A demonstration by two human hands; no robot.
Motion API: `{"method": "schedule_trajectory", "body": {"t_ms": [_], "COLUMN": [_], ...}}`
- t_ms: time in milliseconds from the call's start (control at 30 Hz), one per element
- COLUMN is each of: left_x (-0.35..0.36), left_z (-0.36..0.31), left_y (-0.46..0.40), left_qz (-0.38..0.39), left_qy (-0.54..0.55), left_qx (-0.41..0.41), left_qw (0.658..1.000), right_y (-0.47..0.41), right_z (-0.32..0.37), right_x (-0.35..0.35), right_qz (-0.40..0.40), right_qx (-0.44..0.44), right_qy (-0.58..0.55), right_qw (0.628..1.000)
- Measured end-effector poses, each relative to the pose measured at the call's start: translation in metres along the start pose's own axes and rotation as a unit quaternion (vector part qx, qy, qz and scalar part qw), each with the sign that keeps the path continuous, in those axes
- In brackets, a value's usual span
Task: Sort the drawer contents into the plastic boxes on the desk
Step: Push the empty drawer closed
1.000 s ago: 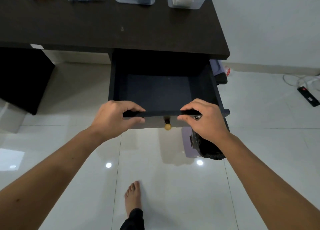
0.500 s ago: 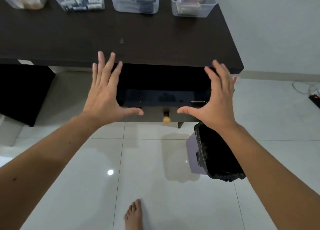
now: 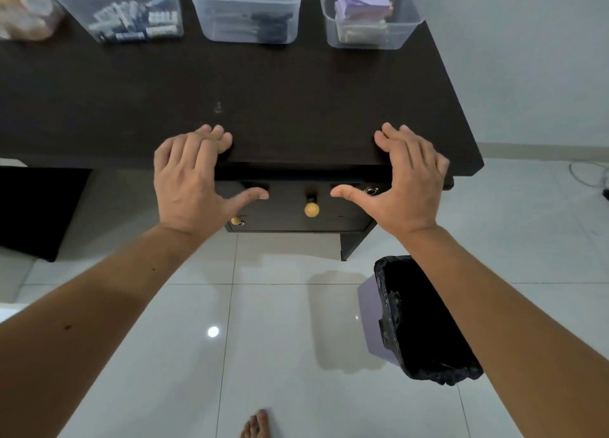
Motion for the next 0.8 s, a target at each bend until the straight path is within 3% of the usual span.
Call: {"method": "schedule_trajectory", "body": {"t_ms": [200, 433, 800], "left_x": [0.005, 0.014, 0.018], "left_z": [0.000, 0.008, 0.009], "left_y": [-0.001, 0.001, -0.001], "left_qz": [-0.084, -0.089, -0.049], "left_qy": [-0.039, -0.058, -0.055], "left_qx": [-0.013, -0.047, -0.071], "left_qw": [0.996, 0.993, 0.995], "right_y": [-0.002, 0.000, -0.003], "right_z": [0.001, 0.001, 0.002], "right_x": [0.000, 0.004, 0.010], "right_qz": [-0.104, -0.139, -0.065], "right_qx": [0.037, 0.031, 0.023], "right_qy": [0.031, 0.073, 0.060], "right_qw": [0.993, 0.987, 0.996]}}
Point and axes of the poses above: each hand's wrist, its own y-axis away from the middle knuckle, its own x-axis out of the palm, z = x × y, the point moved 10 cm from there along -y, towards the middle knuckle, and after that the axes turned 12 degrees about y, right-handed, at the moved point
